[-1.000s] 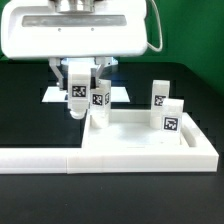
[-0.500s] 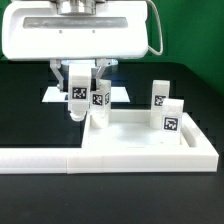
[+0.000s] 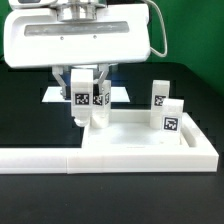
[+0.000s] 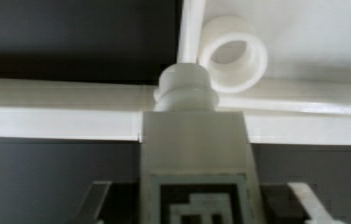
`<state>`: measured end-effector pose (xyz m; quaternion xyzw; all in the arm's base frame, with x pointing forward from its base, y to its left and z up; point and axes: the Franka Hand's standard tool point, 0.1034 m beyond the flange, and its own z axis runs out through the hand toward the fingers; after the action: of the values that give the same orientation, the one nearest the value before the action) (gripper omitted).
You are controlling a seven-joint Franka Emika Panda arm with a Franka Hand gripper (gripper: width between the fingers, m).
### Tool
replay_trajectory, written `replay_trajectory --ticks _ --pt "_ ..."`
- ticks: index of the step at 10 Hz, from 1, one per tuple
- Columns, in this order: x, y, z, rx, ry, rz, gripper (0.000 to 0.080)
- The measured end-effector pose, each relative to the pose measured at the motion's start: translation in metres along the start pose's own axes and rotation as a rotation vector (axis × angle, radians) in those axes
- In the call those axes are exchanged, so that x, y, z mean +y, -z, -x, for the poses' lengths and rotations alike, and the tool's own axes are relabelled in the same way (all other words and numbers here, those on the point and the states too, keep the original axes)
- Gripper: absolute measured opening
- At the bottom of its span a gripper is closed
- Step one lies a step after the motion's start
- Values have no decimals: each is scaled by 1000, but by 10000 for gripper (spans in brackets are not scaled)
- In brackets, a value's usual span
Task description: Assemble square table
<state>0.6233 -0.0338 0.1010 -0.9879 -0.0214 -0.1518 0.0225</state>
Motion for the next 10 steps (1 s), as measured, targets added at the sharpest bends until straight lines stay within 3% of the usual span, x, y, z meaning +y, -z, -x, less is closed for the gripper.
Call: replay_trajectory --ticks 1,3,4,5,6,10 --pt "1 -1 -1 10 -2 -3 287" --pt "5 -2 -4 47 9 14 287" --pt "10 -1 -5 76 13 36 287" --pt "17 0 -5 130 28 76 287" --pt "13 -3 -1 124 15 71 287" --pt "-6 -3 -7 141 15 51 287"
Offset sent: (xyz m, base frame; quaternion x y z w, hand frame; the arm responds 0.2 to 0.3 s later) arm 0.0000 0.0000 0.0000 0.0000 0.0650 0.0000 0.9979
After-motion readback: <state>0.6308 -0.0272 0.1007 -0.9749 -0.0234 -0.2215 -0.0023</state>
